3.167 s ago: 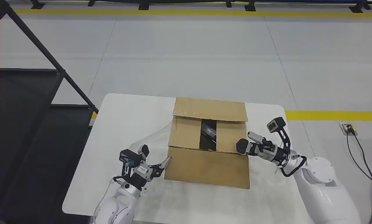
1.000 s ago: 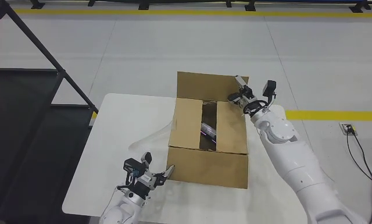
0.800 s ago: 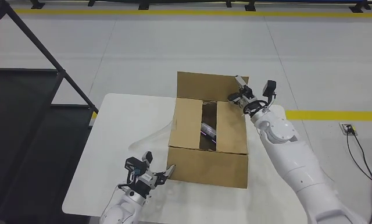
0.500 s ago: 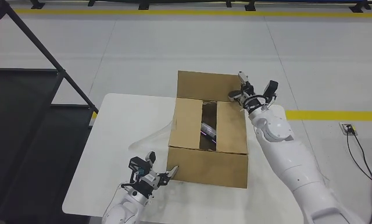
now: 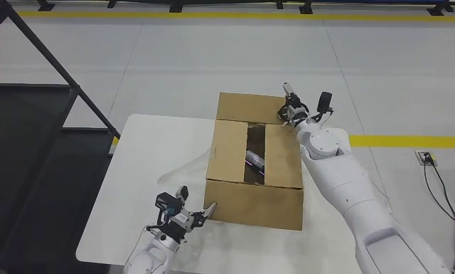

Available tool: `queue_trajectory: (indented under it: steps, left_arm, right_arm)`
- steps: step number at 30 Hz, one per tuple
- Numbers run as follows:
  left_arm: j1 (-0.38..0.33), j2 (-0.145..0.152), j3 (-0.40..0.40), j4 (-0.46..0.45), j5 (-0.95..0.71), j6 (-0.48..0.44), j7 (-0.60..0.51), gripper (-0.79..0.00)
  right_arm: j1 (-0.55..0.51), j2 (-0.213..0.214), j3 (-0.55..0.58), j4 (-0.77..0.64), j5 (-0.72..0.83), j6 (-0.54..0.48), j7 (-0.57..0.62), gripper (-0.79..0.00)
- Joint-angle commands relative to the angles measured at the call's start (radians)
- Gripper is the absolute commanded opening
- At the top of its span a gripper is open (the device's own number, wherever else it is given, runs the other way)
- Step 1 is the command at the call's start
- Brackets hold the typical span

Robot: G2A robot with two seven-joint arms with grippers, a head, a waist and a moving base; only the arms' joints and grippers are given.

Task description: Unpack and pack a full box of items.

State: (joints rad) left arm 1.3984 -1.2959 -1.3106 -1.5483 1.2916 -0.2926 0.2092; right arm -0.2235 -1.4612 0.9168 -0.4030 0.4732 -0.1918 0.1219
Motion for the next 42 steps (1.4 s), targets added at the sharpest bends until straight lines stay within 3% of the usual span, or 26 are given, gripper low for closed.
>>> queue_trajectory:
  steps: [1, 18, 26, 34, 42]
  left_arm:
    - [-0.001, 0.001, -0.002, 0.001, -0.002, -0.001, 0.0, 0.0]
    - [-0.011, 0.003, -0.002, 0.017, -0.014, -0.004, 0.011, 0.0]
    - [-0.008, 0.005, -0.001, 0.016, -0.011, -0.003, 0.012, 0.0]
    - [0.007, 0.009, -0.031, -0.008, -0.034, 0.0, 0.035, 0.0]
    - [0.035, 0.015, -0.082, -0.052, -0.084, -0.01, 0.07, 0.0]
  right_arm:
    - [0.016, -0.01, 0.0, 0.034, 0.006, 0.0, 0.02, 0.0]
    - [0.07, -0.057, -0.008, 0.154, -0.045, 0.033, 0.157, 0.0]
    - [0.068, -0.058, 0.017, 0.157, -0.039, -0.019, 0.196, 0.0]
    - [0.038, -0.03, 0.068, 0.119, 0.022, -0.143, 0.582, 0.0]
    - [0.011, -0.012, 0.041, 0.049, -0.077, -0.157, 0.841, 0.0]
